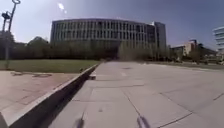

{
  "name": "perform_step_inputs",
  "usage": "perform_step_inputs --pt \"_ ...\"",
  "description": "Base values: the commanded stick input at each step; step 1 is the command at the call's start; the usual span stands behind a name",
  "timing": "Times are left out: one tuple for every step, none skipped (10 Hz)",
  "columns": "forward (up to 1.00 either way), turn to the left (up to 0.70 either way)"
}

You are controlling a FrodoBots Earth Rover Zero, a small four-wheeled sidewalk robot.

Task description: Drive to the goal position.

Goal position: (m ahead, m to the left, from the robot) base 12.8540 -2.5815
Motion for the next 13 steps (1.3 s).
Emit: perform_step_inputs --pt "0.70 0.19" --pt "0.70 0.05" --pt "0.70 0.02" --pt "0.70 0.00" --pt "0.70 0.00" --pt "0.70 0.00" --pt "0.70 0.00" --pt "0.70 0.00" --pt "0.70 0.00" --pt "0.70 0.00" --pt "0.70 0.00" --pt "0.70 0.00" --pt "0.70 -0.11"
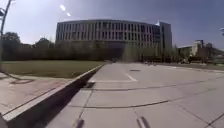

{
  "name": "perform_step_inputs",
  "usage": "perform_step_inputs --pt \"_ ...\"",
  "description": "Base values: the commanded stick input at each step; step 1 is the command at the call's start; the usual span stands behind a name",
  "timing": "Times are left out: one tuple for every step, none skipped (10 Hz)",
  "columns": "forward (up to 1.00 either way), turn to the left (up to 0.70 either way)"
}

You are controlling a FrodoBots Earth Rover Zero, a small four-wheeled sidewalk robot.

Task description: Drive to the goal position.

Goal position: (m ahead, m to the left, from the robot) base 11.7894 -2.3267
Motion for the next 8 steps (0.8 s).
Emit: perform_step_inputs --pt "0.70 -0.34" --pt "0.70 -0.34" --pt "0.70 -0.18" --pt "0.70 -0.04" --pt "0.70 0.00" --pt "0.70 0.00" --pt "0.70 0.00" --pt "0.70 0.00"
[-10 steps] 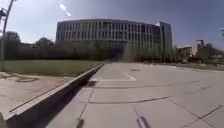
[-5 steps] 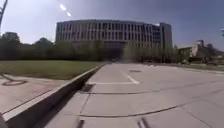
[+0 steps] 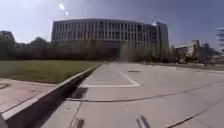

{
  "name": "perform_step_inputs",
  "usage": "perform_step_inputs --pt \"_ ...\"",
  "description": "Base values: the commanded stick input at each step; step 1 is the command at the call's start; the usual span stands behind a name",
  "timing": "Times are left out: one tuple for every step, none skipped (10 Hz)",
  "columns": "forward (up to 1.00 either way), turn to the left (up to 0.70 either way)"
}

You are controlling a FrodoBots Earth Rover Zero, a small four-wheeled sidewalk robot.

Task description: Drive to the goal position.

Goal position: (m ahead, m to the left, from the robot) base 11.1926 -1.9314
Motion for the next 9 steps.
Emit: perform_step_inputs --pt "0.70 0.00" --pt "0.70 0.00" --pt "0.70 0.00" --pt "0.70 0.00" --pt "0.70 0.00" --pt "0.70 0.00" --pt "0.70 0.00" --pt "0.70 0.00" --pt "0.70 0.00"
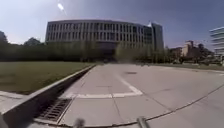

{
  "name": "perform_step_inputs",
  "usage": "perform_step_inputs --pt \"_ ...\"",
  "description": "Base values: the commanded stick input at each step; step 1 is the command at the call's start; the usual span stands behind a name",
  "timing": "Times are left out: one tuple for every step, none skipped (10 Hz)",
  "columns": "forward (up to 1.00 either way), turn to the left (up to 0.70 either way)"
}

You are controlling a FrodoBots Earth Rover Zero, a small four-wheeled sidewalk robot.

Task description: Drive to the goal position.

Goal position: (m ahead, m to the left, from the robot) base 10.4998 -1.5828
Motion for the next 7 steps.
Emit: perform_step_inputs --pt "0.70 0.00" --pt "0.70 0.00" --pt "0.70 0.00" --pt "0.70 0.00" --pt "0.70 0.00" --pt "0.70 0.00" --pt "0.70 0.00"
